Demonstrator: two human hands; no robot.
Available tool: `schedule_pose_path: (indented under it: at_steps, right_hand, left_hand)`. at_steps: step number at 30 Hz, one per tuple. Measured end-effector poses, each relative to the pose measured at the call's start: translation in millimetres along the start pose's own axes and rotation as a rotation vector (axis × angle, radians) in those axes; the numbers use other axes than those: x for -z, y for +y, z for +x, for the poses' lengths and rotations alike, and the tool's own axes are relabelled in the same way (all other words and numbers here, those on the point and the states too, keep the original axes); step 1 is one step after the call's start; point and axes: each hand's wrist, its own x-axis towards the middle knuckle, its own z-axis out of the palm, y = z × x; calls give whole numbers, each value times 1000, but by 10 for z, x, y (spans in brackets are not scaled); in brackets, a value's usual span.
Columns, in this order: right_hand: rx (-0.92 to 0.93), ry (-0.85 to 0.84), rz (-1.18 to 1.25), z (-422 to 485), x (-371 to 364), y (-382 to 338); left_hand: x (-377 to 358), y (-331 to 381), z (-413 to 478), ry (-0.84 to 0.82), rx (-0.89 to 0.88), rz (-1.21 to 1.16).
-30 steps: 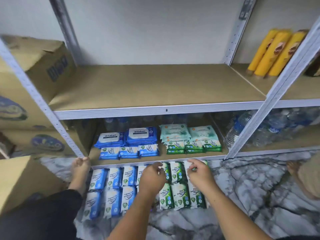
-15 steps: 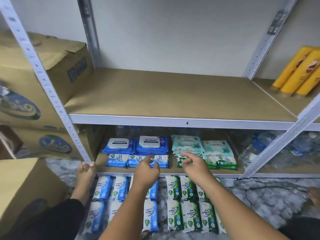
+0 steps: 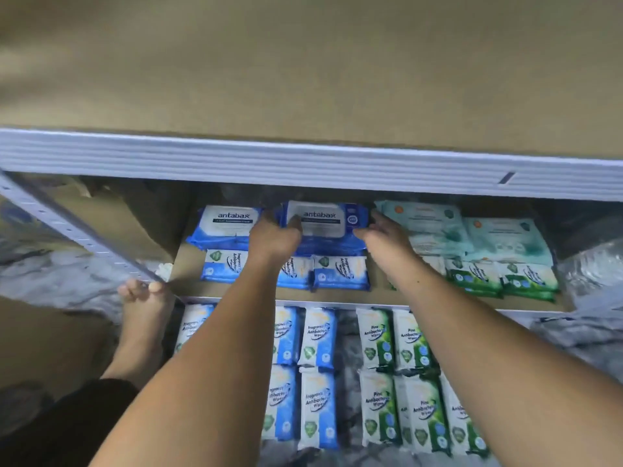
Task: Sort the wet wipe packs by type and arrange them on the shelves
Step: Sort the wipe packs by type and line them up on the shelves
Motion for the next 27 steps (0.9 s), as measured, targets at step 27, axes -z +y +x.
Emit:
schedule_pose_path:
  at_steps: [27]
  right_hand:
    - [-79, 24, -59, 805, -446, 426]
  left_hand:
    - [-468, -168, 654, -238, 195, -83]
